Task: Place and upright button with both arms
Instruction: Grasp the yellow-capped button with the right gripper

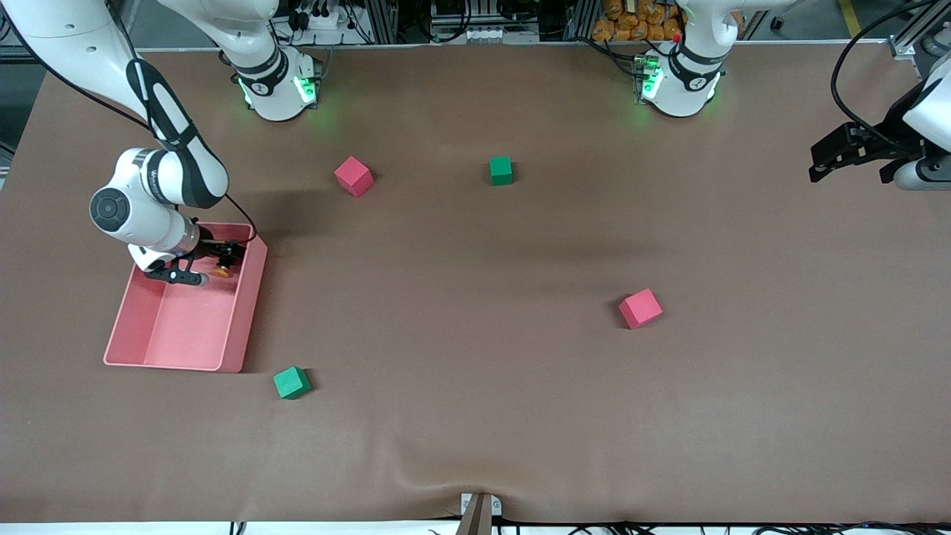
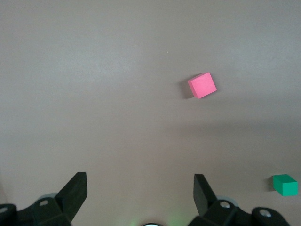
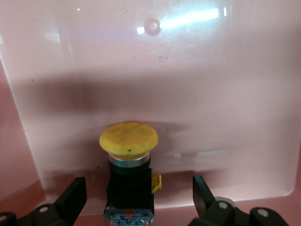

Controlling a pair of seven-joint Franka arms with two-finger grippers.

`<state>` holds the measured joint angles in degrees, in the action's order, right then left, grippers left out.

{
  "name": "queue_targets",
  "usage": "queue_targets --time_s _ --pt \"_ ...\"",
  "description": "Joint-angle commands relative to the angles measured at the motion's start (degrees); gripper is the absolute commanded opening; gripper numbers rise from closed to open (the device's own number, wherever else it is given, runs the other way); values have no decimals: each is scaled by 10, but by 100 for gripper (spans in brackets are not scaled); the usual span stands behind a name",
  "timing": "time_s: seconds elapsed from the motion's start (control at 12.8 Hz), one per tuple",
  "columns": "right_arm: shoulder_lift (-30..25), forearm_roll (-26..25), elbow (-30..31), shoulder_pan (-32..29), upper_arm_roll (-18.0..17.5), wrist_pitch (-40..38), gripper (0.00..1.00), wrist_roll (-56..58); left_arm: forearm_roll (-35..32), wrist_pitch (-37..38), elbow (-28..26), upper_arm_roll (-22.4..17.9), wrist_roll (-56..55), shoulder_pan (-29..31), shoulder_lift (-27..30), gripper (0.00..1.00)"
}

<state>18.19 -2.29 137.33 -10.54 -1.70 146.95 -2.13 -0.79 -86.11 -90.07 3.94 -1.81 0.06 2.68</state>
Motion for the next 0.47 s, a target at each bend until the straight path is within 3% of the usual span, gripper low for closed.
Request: queue_targets --time_s 0.0,0.16,0.31,0.39 --pt "-1 -6 4 -11 -8 5 100 3 6 11 10 1 11 5 -4 100" --pt "4 -6 3 -11 -8 5 100 2 6 11 10 1 11 5 -4 100" --pt "7 -6 3 -11 -8 4 50 2 6 11 11 1 11 5 -4 100" --pt "7 -6 3 -11 -8 3 34 1 6 11 10 1 11 5 -4 100"
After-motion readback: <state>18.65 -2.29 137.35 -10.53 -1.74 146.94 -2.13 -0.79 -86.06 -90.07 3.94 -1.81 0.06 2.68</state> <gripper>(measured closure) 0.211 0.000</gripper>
